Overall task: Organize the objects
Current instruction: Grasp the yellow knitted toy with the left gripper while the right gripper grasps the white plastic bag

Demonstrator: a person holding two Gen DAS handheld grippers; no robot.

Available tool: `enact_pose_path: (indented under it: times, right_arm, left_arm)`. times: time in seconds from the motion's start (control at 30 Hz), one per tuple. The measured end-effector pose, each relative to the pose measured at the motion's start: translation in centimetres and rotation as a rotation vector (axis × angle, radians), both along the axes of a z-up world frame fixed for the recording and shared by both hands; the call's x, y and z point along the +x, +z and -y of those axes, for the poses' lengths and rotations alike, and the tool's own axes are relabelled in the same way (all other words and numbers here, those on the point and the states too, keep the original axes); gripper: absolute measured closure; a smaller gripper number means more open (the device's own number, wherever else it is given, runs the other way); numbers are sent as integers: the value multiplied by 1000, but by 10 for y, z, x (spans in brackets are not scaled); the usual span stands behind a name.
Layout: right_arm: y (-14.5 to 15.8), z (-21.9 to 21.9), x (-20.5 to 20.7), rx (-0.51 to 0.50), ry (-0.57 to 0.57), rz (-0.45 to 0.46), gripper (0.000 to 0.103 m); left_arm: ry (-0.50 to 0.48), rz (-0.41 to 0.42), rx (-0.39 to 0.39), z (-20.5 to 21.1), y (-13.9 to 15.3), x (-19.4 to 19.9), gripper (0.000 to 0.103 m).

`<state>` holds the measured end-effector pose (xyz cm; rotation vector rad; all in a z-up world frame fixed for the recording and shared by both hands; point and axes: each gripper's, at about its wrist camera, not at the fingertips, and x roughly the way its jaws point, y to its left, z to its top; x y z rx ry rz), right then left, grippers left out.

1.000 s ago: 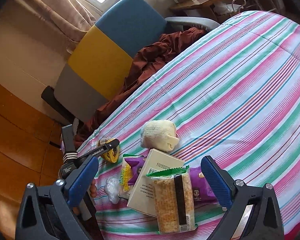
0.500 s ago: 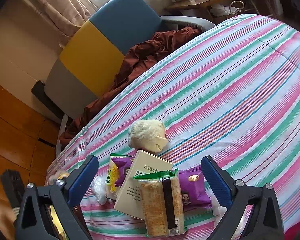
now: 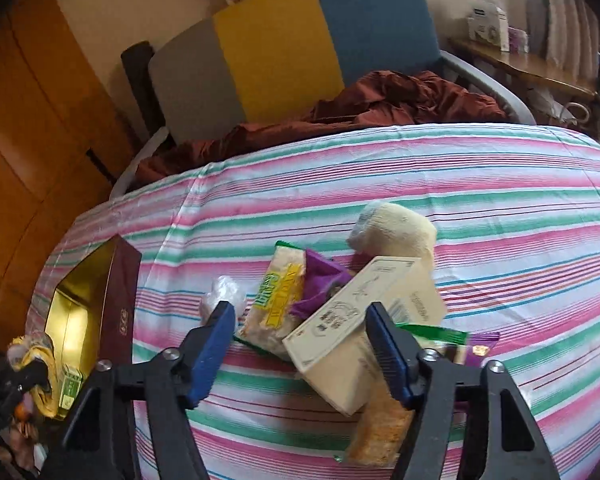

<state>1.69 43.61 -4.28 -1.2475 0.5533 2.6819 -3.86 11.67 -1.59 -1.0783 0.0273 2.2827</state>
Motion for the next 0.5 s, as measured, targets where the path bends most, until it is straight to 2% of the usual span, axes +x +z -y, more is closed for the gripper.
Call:
enact_pose_path:
  times: [0.2, 0.37, 0.4, 0.5]
  right_arm:
    - [9, 42, -35, 18, 64, 1, 39]
    - [-20, 65, -81, 30, 93, 110, 43]
    - [-31, 67, -88, 34, 91, 144, 45]
    - [-68, 73, -99, 37, 109, 272, 67]
  left_arm:
    - [102, -3, 22, 47, -3, -5, 55]
    - [154, 7, 48, 69, -6, -5, 55]
    - [159, 10, 52, 73, -7, -4, 55]
    - [173, 16, 57, 81, -10, -2, 55]
